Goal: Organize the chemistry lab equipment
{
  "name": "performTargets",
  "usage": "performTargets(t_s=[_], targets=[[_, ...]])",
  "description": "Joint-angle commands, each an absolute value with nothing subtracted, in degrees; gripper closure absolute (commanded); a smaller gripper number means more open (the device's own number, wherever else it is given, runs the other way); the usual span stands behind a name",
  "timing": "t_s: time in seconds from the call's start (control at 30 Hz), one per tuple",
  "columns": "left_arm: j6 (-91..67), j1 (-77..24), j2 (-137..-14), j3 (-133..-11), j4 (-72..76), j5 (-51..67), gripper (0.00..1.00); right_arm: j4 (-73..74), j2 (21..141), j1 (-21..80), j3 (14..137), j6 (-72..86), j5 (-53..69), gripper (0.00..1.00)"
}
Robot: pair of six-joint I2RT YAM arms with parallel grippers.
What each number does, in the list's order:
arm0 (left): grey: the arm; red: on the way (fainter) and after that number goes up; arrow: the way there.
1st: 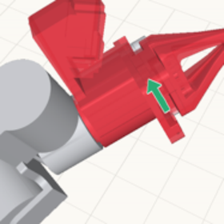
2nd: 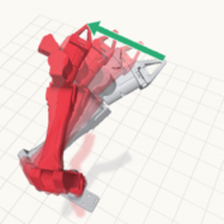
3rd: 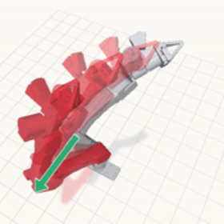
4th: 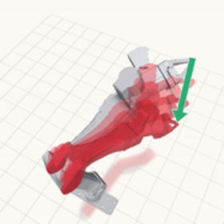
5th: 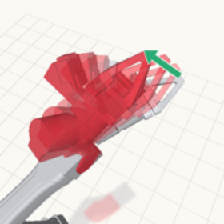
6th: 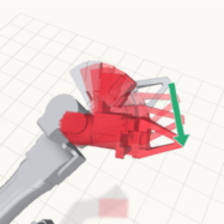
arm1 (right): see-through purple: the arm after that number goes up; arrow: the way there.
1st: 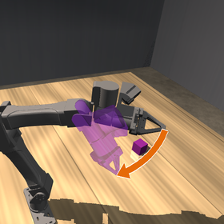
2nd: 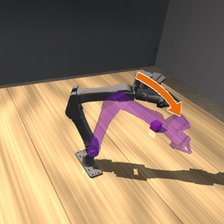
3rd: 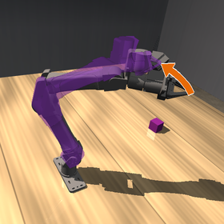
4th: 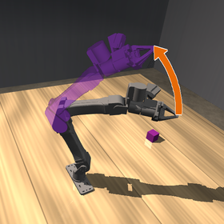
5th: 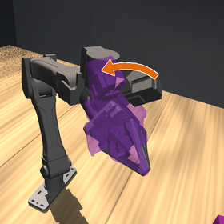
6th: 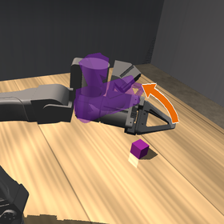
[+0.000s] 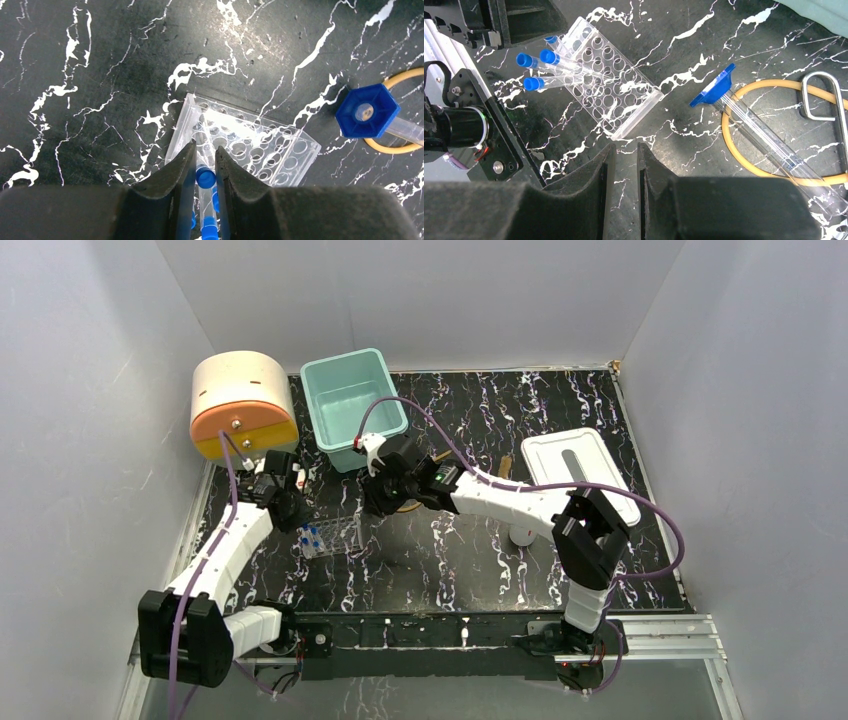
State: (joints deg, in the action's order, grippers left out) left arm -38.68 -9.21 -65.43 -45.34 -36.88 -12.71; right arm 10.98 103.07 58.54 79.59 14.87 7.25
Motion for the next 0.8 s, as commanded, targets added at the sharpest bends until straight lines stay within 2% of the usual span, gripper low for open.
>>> performTargets(t_s=[0.0, 0.37, 0.77], targets=[[-36.5, -9.1, -63.2, -45.3, -38.5, -8.9, 0.82, 10.2, 99.7, 58.2, 78.7, 14.3, 7.3, 0.7], [-38.3, -9.1, -63.9, -47.8, -42.8, -9.5, 0.9, 9.4, 99.8, 58.1, 78.5, 14.6, 7.7, 0.7], [-39.6, -9.1, -63.2, -47.8, -46.5, -6.2, 0.82, 8.8, 99.7, 58.1, 78.2, 14.9, 7.1, 0.69]])
